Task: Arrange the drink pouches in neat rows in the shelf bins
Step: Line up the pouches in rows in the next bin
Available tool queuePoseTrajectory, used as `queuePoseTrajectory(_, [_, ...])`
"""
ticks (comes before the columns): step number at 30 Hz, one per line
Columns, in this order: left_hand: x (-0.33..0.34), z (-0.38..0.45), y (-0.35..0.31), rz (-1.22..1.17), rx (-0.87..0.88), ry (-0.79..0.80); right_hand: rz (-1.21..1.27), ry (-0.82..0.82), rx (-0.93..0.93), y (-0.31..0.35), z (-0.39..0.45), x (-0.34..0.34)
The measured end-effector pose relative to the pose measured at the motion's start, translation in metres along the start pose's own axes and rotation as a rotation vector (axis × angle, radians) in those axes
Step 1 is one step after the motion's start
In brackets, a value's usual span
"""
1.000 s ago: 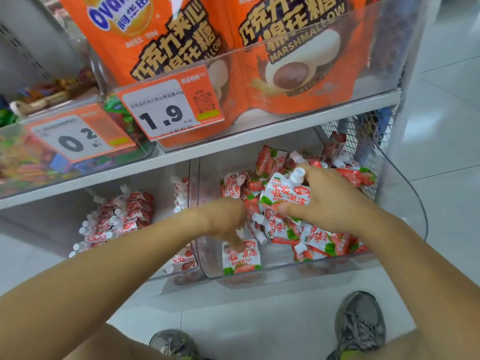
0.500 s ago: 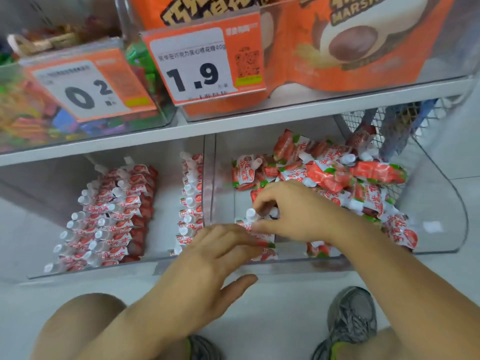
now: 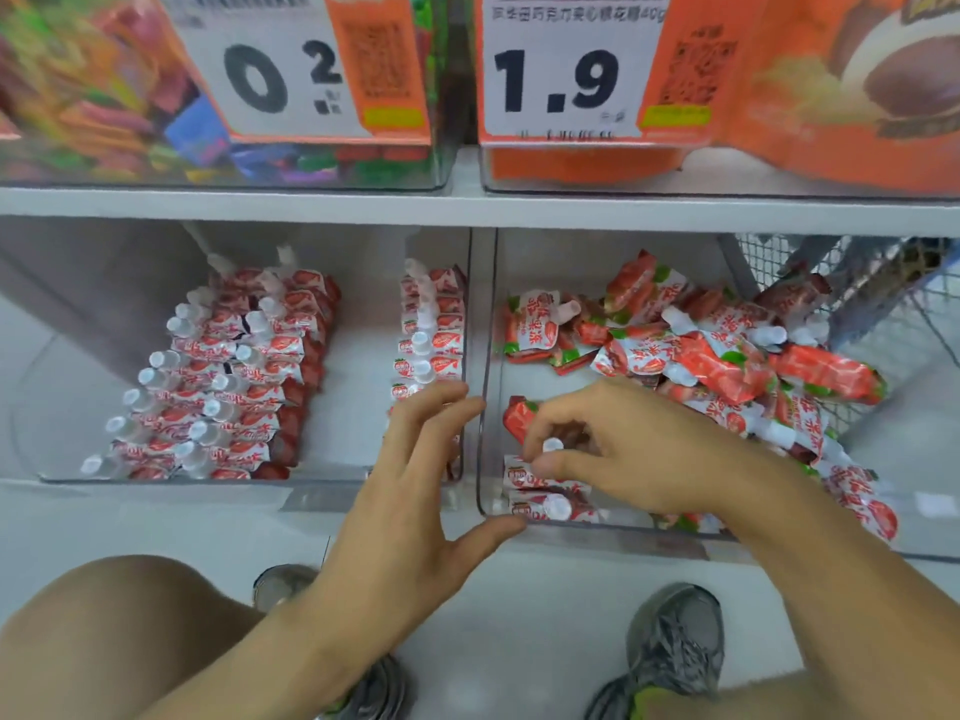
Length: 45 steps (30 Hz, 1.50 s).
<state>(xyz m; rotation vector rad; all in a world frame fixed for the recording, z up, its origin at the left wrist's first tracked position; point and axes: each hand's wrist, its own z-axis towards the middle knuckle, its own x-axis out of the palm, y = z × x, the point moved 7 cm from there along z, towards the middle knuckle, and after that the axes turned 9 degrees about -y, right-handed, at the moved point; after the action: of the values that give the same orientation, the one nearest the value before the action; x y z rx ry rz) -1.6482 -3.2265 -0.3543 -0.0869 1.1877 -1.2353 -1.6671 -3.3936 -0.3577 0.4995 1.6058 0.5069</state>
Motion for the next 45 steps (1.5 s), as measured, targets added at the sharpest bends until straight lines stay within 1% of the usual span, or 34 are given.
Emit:
queuePoseTrajectory(3, [0.000,-0.001,-0.001,0.015,0.018,0.010,0.017,0.095,0.045,-0.004,-0.007,0.006])
queuePoseTrajectory(4, [0.000,-0.001,-0.001,0.016,0.021,0.011,0.016,0.103,0.064,-0.008,-0.010,0.007])
queuePoseTrajectory(7, [0.001,-0.004,-0.002,0.002,0.014,0.010,-0.012,0.056,0.100,-0.016,-0.019,0.002])
queuePoseTrajectory(11, [0.003,-0.007,-0.003,-0.009,-0.004,0.024,-0.054,0.087,0.131,-0.016,-0.027,0.001])
queuePoseTrajectory(15, [0.004,-0.006,-0.004,-0.018,-0.029,0.015,-0.180,0.054,0.160,-0.007,-0.031,0.006])
queuePoseTrajectory(18, [0.005,-0.008,-0.005,-0.038,-0.047,0.004,-0.248,0.170,0.292,-0.003,-0.042,0.019])
queuePoseTrajectory(19, [0.005,-0.008,-0.005,-0.043,-0.053,0.003,-0.234,0.207,0.319,-0.002,-0.042,0.023])
queuePoseTrajectory(21, [0.007,-0.007,-0.005,-0.053,-0.061,-0.001,-0.138,0.259,0.308,-0.004,-0.035,0.029])
queuePoseTrajectory(23, [0.006,-0.007,-0.004,-0.057,-0.062,-0.012,-0.024,0.262,0.261,-0.005,-0.026,0.029])
queuePoseTrajectory(27, [0.005,-0.006,-0.004,-0.049,-0.055,-0.020,0.112,0.218,0.217,-0.013,-0.016,0.026])
queuePoseTrajectory(29, [0.005,-0.007,-0.005,-0.040,-0.053,-0.022,0.188,0.260,0.197,-0.012,-0.019,0.028])
queuePoseTrajectory(31, [0.005,-0.007,-0.006,-0.035,-0.054,-0.024,0.198,0.305,0.190,-0.013,-0.026,0.023])
queuePoseTrajectory(32, [0.005,-0.007,-0.006,-0.032,-0.057,-0.023,0.183,0.280,0.204,-0.016,-0.028,0.015])
queuePoseTrajectory(33, [0.005,-0.007,-0.006,-0.029,-0.058,-0.023,0.171,0.193,0.230,-0.018,-0.028,0.003])
queuePoseTrajectory(34, [0.005,-0.007,-0.007,-0.026,-0.057,-0.027,0.167,0.044,0.248,-0.020,-0.025,-0.013])
queuePoseTrajectory(36, [0.005,-0.008,-0.007,-0.017,-0.054,-0.029,0.139,-0.294,0.210,-0.020,-0.012,-0.044])
queuePoseTrajectory(37, [0.006,-0.008,-0.008,-0.013,-0.052,-0.027,0.102,-0.393,0.171,-0.019,-0.003,-0.051])
queuePoseTrajectory(38, [0.006,-0.008,-0.008,-0.014,-0.050,-0.026,0.053,-0.430,0.133,-0.018,0.008,-0.051])
queuePoseTrajectory(39, [0.006,-0.007,-0.008,-0.018,-0.050,-0.027,-0.004,-0.417,0.107,-0.018,0.020,-0.047])
queuePoseTrajectory(40, [0.006,-0.007,-0.008,-0.023,-0.052,-0.031,-0.062,-0.362,0.102,-0.020,0.032,-0.040])
queuePoseTrajectory(43, [0.004,-0.006,-0.009,-0.035,-0.062,-0.044,-0.278,-0.118,0.121,-0.029,0.057,-0.013])
queuePoseTrajectory(45, [0.003,-0.005,-0.008,-0.044,-0.076,-0.050,-0.336,-0.034,0.123,-0.035,0.061,-0.004])
